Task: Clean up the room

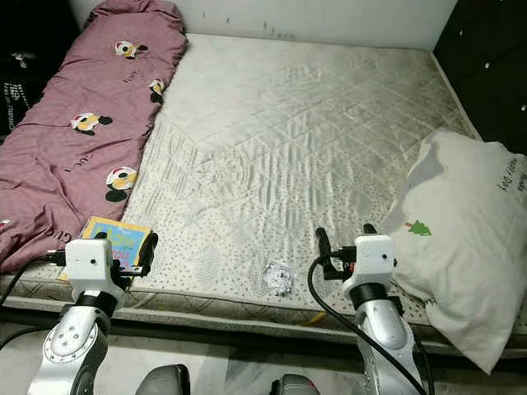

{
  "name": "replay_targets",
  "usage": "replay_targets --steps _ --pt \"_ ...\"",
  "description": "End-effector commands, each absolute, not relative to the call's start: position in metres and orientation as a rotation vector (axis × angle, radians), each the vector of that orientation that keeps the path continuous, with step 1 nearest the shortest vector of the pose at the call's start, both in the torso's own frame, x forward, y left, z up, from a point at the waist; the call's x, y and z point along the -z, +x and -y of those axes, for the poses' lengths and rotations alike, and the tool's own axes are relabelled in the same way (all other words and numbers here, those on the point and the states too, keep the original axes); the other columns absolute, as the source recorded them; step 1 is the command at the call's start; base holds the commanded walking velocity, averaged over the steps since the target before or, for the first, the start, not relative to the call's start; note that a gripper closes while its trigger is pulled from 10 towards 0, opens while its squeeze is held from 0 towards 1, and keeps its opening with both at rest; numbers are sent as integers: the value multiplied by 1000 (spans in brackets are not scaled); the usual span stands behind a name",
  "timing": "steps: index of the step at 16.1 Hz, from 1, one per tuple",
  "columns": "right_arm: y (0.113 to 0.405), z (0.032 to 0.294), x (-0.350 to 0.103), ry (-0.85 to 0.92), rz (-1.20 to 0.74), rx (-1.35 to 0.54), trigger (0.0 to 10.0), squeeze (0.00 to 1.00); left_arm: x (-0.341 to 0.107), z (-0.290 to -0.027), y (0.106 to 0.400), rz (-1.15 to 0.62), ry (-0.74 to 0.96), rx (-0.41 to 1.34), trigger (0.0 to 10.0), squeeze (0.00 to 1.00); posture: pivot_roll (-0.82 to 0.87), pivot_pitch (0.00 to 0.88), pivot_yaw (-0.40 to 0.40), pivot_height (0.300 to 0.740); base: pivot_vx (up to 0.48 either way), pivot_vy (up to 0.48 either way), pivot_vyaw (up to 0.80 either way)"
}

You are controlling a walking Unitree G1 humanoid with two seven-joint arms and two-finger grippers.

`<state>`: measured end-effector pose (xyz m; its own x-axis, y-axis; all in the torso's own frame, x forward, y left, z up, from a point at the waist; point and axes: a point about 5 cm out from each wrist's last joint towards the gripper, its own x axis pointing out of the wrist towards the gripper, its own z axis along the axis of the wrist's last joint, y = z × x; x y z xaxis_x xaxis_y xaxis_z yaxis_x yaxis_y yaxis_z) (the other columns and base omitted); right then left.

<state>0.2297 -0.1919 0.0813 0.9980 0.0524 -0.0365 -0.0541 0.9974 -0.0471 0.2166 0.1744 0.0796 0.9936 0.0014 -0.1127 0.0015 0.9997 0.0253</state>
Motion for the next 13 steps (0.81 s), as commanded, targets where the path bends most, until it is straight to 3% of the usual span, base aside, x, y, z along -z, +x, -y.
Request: replay_targets --steps 1,13 --pt "227 195 -83 -40 -35 -35 10000 0 -82 -176 214 -109 29 -3 10000 0 9 153 -29 740 0 0 0" --pt "224 193 -86 -23 -50 -59 10000 0 -84 -174 215 -113 37 2 10000 0 -1 161 -41 630 0 0 0"
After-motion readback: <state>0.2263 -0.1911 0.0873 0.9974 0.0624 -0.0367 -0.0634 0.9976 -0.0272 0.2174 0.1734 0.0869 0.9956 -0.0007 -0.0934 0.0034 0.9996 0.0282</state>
